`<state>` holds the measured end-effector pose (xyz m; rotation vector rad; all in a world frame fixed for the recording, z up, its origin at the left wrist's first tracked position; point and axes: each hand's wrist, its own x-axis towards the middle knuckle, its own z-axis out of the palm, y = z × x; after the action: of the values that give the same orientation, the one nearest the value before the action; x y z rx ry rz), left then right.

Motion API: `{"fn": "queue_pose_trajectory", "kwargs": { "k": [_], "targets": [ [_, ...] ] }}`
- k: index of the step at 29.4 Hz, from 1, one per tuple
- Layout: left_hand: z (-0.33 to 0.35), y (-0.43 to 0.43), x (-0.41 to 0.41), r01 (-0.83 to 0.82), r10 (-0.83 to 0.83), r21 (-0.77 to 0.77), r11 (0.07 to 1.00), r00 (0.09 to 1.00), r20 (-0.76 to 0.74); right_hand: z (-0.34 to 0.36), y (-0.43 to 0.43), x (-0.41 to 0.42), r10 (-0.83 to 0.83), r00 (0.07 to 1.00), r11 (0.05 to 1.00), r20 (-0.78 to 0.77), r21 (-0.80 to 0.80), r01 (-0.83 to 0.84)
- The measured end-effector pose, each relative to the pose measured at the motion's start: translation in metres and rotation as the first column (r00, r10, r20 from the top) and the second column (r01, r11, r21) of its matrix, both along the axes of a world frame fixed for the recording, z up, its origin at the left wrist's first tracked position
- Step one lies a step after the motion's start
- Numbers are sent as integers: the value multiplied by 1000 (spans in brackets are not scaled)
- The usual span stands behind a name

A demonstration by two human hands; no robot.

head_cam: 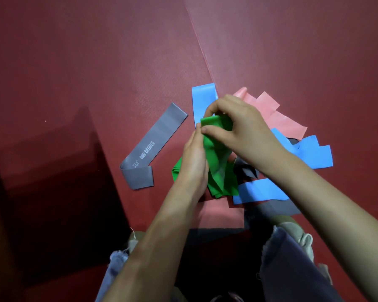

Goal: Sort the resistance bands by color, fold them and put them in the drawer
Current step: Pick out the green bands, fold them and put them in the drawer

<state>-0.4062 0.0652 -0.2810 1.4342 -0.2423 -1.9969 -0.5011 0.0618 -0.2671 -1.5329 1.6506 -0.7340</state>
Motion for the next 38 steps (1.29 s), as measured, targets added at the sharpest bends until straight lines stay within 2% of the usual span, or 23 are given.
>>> {"fn": "queue_pose_trajectory", "kwargs": {
  "k": [4,7,9,11,12,14,15,17,19,24,30,34,38],
  "targets": [
    [-4,1,6,93,-92,33,995,995,-36,-3,1,-1,102,978,994,-182,65,-91],
    [-4,5,6,141,-141,26,990,990,-11,-5,6,-1,83,876,997,-475,32,-77],
    [-2,6,8,144,-143,42,989,989,-22,-6,8,-2,41,830,999,-556,32,-27],
    [-1,3,10,154,-155,57,986,988,17,-9,10,-4,17,873,994,-488,105,39],
    [1,1,10,154,-157,55,986,987,42,-11,13,-6,-1,919,987,-394,145,63],
    [5,-4,10,123,-125,32,992,991,45,-14,19,-7,-95,989,973,-112,200,116],
    [7,-8,10,96,-96,12,995,995,32,-17,22,-6,-164,985,962,47,230,149],
    [8,-15,11,57,-54,-55,997,998,43,-23,28,-4,-293,903,926,315,330,185],
    [10,-20,12,52,-40,-130,990,995,93,-30,33,-3,-350,833,900,429,401,172],
    [16,-26,14,48,-19,-220,974,991,132,-42,36,-8,-272,899,897,344,429,107],
    [23,-38,17,0,27,-266,964,995,100,-53,35,-5,-92,957,817,277,570,-86],
    [26,-41,18,-17,42,-273,962,995,87,-58,40,4,53,988,855,145,504,-119],
    [26,-38,20,-25,57,-273,962,992,112,-59,46,12,86,996,909,36,405,-93]
  ]
}}
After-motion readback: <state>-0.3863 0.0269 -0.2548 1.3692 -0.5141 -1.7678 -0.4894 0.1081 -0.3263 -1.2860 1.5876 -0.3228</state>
